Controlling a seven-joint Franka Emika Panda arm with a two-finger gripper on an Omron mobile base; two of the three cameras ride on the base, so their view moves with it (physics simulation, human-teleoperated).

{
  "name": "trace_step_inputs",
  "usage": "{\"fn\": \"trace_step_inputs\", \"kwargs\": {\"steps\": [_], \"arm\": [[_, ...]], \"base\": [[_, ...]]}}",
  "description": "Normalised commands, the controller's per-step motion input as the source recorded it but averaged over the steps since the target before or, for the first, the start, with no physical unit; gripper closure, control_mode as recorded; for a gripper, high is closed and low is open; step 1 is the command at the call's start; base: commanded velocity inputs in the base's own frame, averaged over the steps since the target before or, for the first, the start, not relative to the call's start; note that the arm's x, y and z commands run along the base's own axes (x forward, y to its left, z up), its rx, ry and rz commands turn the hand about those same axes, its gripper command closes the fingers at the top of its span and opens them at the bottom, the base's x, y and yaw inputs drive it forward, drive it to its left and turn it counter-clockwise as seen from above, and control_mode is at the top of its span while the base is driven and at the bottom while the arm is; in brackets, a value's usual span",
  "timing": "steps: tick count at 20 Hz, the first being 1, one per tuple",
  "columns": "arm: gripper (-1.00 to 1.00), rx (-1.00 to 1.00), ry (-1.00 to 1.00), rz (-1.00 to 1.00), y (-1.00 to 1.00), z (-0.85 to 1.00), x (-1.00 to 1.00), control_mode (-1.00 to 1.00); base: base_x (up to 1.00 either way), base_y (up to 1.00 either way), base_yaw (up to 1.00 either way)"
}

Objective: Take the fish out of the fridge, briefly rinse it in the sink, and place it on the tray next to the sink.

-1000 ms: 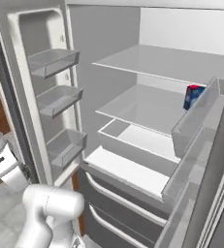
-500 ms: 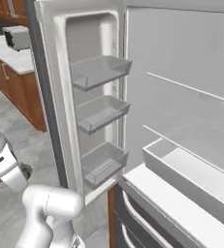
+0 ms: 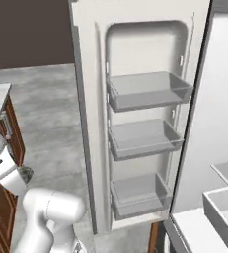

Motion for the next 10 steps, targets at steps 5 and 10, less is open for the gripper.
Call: {"fn": "trace_step_inputs", "kwargs": {"steps": [5, 10], "arm": [[1.0, 0.0, 0.0, 0.0, 0.0, 0.0, 0.0, 1.0], [1.0, 0.0, 0.0, 0.0, 0.0, 0.0, 0.0, 1.0]], "base": [[0.08, 0.56, 0.76], [0.96, 0.47, 0.36]]}}
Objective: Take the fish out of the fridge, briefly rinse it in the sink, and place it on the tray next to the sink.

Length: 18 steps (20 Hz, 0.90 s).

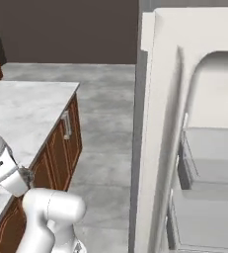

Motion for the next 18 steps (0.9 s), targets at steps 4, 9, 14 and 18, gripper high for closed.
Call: {"fn": "trace_step_inputs", "kwargs": {"steps": [4, 9, 14, 18], "arm": [[1.0, 0.0, 0.0, 0.0, 0.0, 0.0, 0.0, 1.0], [1.0, 0.0, 0.0, 0.0, 0.0, 0.0, 0.0, 1.0], [1.0, 0.0, 0.0, 0.0, 0.0, 0.0, 0.0, 1.0], [1.0, 0.0, 0.0, 0.0, 0.0, 0.0, 0.0, 1.0]], "base": [[1.0, -0.28, 0.13], [1.0, -0.84, 0.01], [1.0, -0.75, 0.02], [1.0, -0.32, 0.05]]}}
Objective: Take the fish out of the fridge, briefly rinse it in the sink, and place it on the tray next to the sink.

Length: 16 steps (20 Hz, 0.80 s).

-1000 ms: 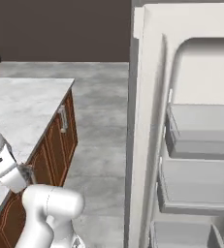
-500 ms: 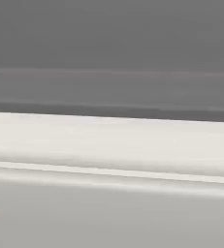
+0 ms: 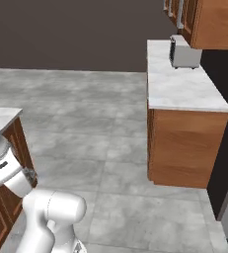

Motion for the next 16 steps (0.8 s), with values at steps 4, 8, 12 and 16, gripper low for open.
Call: {"fn": "trace_step_inputs", "kwargs": {"steps": [4, 8, 12, 16], "arm": [[1.0, 0.0, 0.0, 0.0, 0.0, 0.0, 0.0, 1.0], [1.0, 0.0, 0.0, 0.0, 0.0, 0.0, 0.0, 1.0], [1.0, 0.0, 0.0, 0.0, 0.0, 0.0, 0.0, 1.0], [1.0, 0.0, 0.0, 0.0, 0.0, 0.0, 0.0, 1.0]], "base": [[1.0, 0.0, 0.09], [1.0, 0.09, 0.1], [1.0, 0.13, 0.13], [1.0, 0.26, 0.15]]}}
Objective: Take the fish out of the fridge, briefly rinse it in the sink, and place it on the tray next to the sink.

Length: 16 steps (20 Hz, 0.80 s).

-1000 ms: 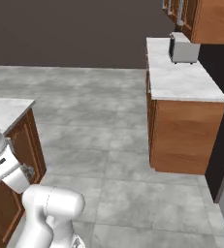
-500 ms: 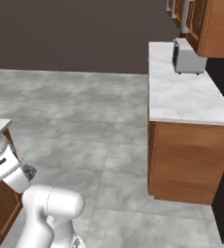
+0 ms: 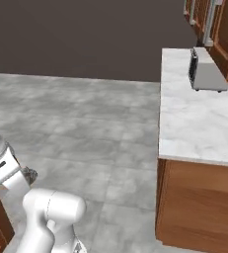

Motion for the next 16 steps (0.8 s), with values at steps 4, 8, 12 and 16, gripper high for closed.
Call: {"fn": "trace_step_inputs", "kwargs": {"steps": [4, 8, 12, 16], "arm": [[1.0, 0.0, 0.0, 0.0, 0.0, 0.0, 0.0, 1.0], [1.0, 0.0, 0.0, 0.0, 0.0, 0.0, 0.0, 1.0], [1.0, 0.0, 0.0, 0.0, 0.0, 0.0, 0.0, 1.0], [1.0, 0.0, 0.0, 0.0, 0.0, 0.0, 0.0, 1.0]], "base": [[1.0, 0.4, 0.15], [1.0, 0.46, 0.17], [1.0, 0.51, 0.38], [0.63, 0.25, 0.68]]}}
